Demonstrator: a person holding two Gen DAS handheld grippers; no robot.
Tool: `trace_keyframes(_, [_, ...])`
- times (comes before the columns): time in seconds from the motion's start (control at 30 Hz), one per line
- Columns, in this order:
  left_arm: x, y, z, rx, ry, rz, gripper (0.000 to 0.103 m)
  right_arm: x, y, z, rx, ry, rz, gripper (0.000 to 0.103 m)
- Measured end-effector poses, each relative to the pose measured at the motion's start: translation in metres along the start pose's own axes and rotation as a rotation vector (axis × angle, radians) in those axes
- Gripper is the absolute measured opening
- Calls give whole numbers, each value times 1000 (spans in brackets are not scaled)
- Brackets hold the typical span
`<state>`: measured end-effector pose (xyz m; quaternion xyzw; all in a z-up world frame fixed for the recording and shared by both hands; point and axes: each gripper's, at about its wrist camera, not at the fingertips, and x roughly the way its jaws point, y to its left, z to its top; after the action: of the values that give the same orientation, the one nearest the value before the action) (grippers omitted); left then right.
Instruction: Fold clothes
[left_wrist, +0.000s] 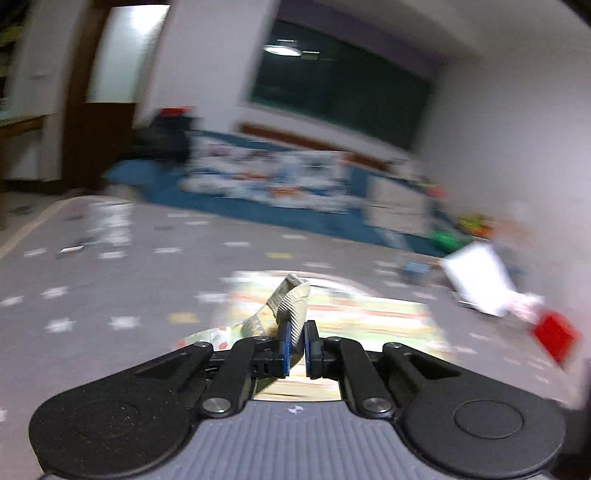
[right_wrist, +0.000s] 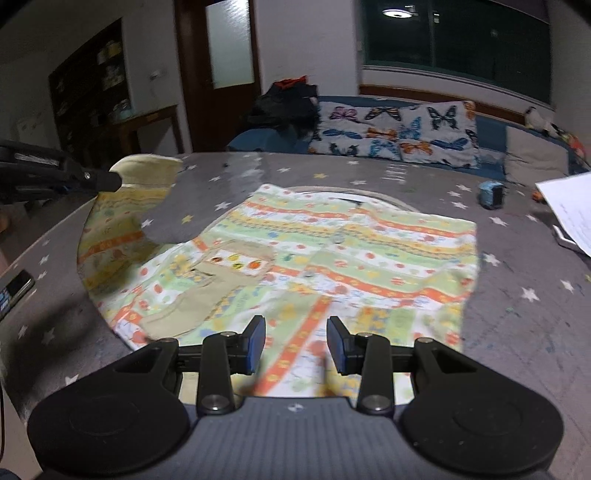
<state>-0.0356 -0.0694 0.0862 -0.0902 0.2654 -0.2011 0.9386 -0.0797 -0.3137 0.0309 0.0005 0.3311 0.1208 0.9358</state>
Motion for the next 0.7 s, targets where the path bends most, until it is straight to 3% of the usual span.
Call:
trace_keyframes(0.1, [10, -36, -7, 47, 32, -150, 8, -9, -18, -3, 55, -6, -30, 37])
trace_keyframes(0.23, [27, -72, -31, 142, 101, -238, 8, -22, -41, -11, 118, -16, -76, 37])
trace_keyframes(0.33, [39, -78, -48, 171, 167, -292, 11, -29, -57, -16, 176, -15, -82, 37])
trace_keyframes(0.5, [41, -71, -56, 207, 194, -251, 21, -28, -68, -17, 240, -3, -41, 36])
trace_keyframes(0.7, [43, -26, -55, 221, 190, -52, 30, -2, -55, -18, 234, 58, 26, 36])
